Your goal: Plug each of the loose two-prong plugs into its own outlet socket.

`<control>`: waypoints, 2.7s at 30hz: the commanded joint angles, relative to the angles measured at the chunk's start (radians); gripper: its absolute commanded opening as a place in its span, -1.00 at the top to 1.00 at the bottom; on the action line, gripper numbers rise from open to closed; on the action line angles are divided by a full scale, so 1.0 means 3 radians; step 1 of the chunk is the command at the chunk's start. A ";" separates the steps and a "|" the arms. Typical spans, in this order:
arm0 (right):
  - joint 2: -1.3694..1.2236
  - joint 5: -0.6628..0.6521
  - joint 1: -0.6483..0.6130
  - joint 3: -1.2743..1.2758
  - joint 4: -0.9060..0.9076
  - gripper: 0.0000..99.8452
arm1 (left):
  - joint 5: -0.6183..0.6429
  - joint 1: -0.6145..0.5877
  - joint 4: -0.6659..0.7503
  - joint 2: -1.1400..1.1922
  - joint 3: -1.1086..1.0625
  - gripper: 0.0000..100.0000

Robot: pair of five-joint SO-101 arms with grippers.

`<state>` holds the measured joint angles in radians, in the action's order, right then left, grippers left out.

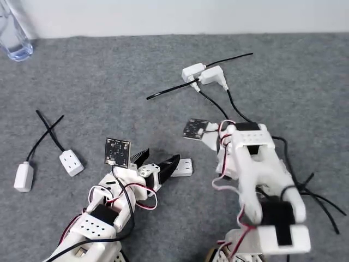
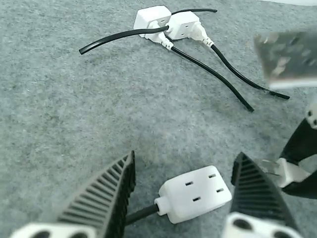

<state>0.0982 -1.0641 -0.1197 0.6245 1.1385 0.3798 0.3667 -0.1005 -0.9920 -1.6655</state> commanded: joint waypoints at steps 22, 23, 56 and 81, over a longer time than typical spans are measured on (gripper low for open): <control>0.1046 0.1171 -0.1603 -0.0532 0.0918 0.98 | 0.0000 -0.0010 0.0061 -0.0020 0.0023 0.40; 0.1046 0.1217 -0.1619 -0.0624 0.0964 0.98 | 0.0000 -0.0010 0.0061 -0.0020 0.0023 0.40; 0.1082 0.1458 -0.1624 -0.1381 0.1476 0.98 | 0.0000 -0.0015 0.0061 -0.0020 0.0023 0.40; 0.1046 -0.0107 0.0325 0.0020 0.0560 0.98 | 0.0000 -0.0020 0.0056 -0.0020 0.0018 0.40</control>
<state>0.3959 -0.9981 -0.1243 0.5846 1.3901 0.3798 0.3652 -0.0974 -0.9935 -1.6640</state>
